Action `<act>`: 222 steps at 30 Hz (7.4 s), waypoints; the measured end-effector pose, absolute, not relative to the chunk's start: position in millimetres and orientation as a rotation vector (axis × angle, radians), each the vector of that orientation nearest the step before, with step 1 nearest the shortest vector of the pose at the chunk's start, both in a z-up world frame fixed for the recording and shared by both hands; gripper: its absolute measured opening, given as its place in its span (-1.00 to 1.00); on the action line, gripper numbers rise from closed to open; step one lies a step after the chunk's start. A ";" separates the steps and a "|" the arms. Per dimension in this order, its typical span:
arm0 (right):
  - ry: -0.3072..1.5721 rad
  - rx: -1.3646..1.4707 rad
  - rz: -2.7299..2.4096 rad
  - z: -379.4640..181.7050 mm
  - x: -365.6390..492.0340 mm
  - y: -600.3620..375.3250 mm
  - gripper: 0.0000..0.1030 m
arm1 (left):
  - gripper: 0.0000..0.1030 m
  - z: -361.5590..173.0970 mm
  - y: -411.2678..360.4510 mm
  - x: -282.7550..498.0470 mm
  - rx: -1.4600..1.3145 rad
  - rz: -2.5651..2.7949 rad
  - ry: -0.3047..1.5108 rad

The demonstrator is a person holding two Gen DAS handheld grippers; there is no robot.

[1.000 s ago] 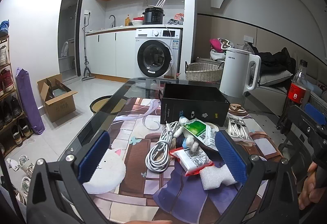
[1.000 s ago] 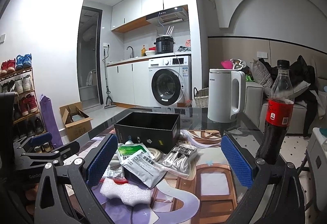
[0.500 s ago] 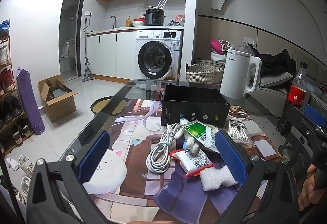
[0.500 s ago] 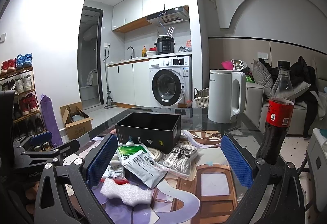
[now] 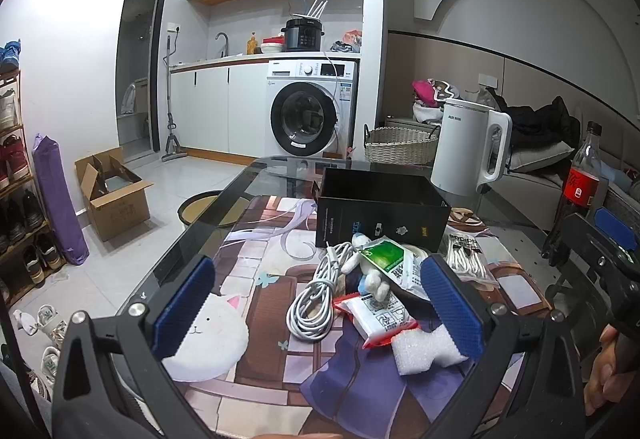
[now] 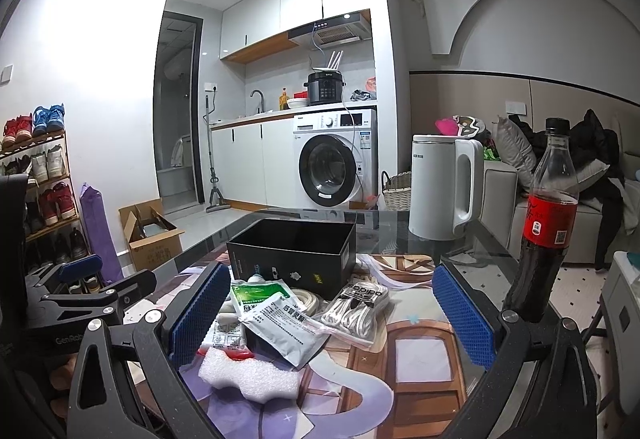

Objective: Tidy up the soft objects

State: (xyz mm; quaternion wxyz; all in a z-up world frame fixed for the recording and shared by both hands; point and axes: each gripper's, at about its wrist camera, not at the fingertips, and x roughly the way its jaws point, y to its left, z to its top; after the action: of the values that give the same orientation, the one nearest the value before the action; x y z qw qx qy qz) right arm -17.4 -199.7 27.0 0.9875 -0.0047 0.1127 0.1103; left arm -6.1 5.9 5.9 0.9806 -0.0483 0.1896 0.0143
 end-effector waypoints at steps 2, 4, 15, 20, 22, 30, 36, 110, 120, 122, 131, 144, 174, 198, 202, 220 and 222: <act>0.226 -0.009 0.221 27.0 -17.6 -199.6 1.00 | 1.00 5.6 6.3 -6.3 -0.098 0.029 0.382; 0.226 -0.010 0.221 26.9 -17.4 -199.6 1.00 | 1.00 5.5 6.7 -6.4 -0.100 0.029 0.381; 0.228 -0.005 0.226 26.6 -15.2 -198.7 1.00 | 1.00 6.9 6.2 -1.1 -0.095 0.028 0.394; 0.265 0.000 0.222 30.6 -0.8 -196.0 1.00 | 1.00 6.7 3.7 32.0 -0.032 0.067 0.524; 0.317 -0.025 0.223 32.7 13.3 -191.1 1.00 | 1.00 4.5 5.3 52.6 -0.006 0.048 0.602; 0.520 -0.005 0.200 47.0 87.0 -198.7 1.00 | 1.00 12.3 12.6 108.3 0.074 0.034 0.740; 0.728 -0.038 0.200 33.9 152.8 -199.4 1.00 | 1.00 -14.1 13.0 157.8 0.141 -0.034 0.931; 0.534 -0.104 0.353 57.7 170.4 -171.9 -0.17 | -0.52 64.3 21.4 176.0 0.071 -0.150 0.658; 0.416 -0.089 0.353 80.8 207.2 -141.2 -0.17 | -0.52 65.7 27.5 244.1 0.041 -0.157 0.610; 0.422 -0.083 0.341 79.3 219.2 -136.7 -0.17 | -0.52 58.1 25.3 254.8 0.048 -0.169 0.631; 0.587 0.013 0.374 45.9 267.1 -132.8 -0.17 | -0.52 13.6 12.0 280.5 0.036 -0.186 0.792; 0.808 0.006 0.397 -0.3 300.0 -140.2 -0.18 | -0.61 -14.1 -9.7 278.7 0.050 -0.217 0.980; 0.757 -0.089 0.411 42.8 242.6 -149.5 0.40 | 0.08 67.8 32.1 212.0 -0.054 -0.211 0.783; 0.923 -0.270 0.577 15.7 159.7 -154.4 0.62 | 0.76 9.7 14.8 137.4 0.008 -0.339 1.007; 0.998 -0.282 0.578 -3.5 166.3 -151.2 0.62 | 0.76 1.4 4.3 133.7 0.069 -0.358 1.038; 1.068 -0.340 0.546 -30.5 167.9 -159.6 0.62 | 0.76 -56.5 -41.0 114.4 0.182 -0.390 1.217; 1.076 -0.339 0.542 -32.7 170.4 -159.4 0.62 | 0.76 -55.4 -41.5 112.8 0.201 -0.388 1.207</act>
State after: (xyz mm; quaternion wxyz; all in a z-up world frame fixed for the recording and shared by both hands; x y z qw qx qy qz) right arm 170.4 -159.4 -32.7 0.8105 -0.1586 0.5035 0.2538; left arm 112.8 -41.5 -55.4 0.8009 0.0939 0.5630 -0.1809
